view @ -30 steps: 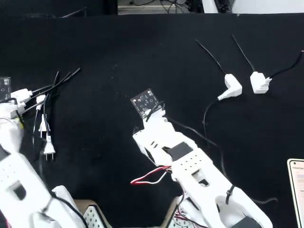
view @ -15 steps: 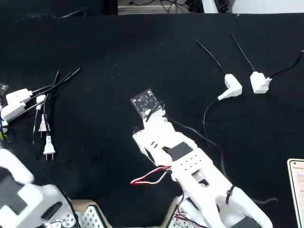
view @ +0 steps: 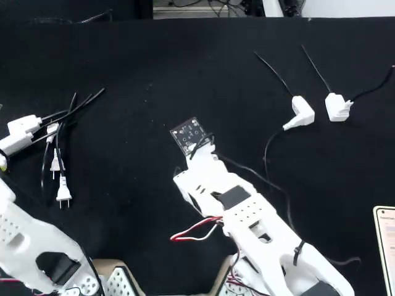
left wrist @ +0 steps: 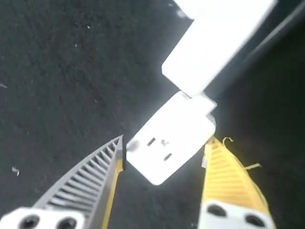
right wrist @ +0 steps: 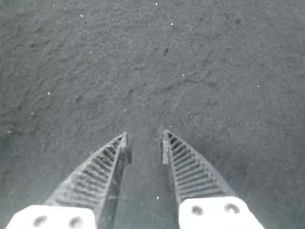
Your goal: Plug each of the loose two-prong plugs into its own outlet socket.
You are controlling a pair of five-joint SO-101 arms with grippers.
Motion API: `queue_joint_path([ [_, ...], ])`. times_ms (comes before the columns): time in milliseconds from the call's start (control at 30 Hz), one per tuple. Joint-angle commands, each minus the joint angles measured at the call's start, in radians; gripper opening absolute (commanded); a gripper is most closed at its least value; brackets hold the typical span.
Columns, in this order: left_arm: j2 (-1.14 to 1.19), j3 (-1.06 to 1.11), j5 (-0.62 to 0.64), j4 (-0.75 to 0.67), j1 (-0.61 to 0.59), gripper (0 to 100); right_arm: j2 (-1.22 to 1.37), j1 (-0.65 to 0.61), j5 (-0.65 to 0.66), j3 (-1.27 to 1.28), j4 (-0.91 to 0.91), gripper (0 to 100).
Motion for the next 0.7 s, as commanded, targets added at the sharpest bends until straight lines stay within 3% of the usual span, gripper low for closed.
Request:
queue_joint_path([
  [0, 0.054, -0.124, 0.014, 0.031, 0.024, 27, -0.028, -0.006, -0.006, -0.005, -0.026, 10.6],
  [167, 0.083, -0.242, 0.011, 0.232, 0.033, 23, -0.028, -0.006, -0.006, -0.004, -0.028, 10.6],
  [333, 0.087, -0.294, 0.009, 0.365, 0.05, 2, -0.028, -0.006, -0.006, -0.004, -0.028, 10.6],
  [400, 0.078, -0.295, 0.009, 0.419, 0.051, 6, -0.028, -0.006, -0.006, -0.004, -0.028, 10.6],
  [667, -0.037, -0.401, 0.009, 0.77, 0.059, 3, -0.028, -0.006, -0.006, -0.004, -0.028, 10.6],
])
